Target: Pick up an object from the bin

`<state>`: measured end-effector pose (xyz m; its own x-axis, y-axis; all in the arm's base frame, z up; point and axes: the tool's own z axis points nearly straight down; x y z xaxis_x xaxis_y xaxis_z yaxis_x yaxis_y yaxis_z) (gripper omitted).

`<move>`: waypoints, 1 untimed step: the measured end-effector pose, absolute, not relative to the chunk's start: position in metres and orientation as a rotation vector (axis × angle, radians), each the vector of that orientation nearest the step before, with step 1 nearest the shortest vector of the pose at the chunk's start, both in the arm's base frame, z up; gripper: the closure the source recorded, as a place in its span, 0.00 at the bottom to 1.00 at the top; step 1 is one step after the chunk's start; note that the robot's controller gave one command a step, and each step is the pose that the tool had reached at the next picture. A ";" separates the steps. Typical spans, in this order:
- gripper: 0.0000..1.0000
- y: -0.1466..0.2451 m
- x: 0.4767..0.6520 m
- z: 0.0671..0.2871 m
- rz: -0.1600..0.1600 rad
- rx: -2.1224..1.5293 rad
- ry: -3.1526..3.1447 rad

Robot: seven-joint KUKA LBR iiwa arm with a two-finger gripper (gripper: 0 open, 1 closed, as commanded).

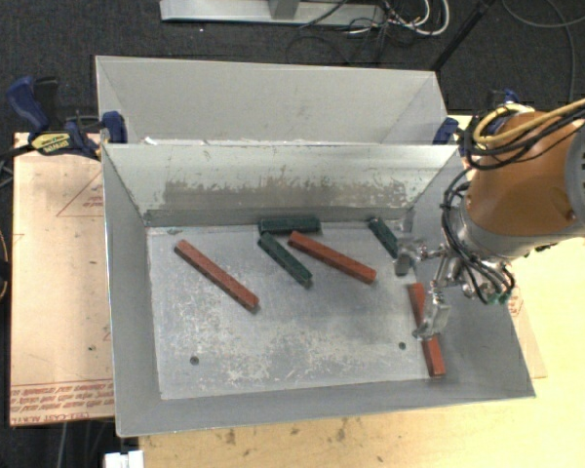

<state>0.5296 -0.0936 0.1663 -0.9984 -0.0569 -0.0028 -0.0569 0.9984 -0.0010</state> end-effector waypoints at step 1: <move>0.00 -0.072 0.534 0.145 0.004 -0.478 3.103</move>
Offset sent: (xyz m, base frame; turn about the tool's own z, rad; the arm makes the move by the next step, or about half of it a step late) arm 0.0507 0.1099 -0.0451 -0.0926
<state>0.5337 -0.0720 0.1446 -0.9537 -0.3008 -0.0020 -0.3008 0.9537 0.0025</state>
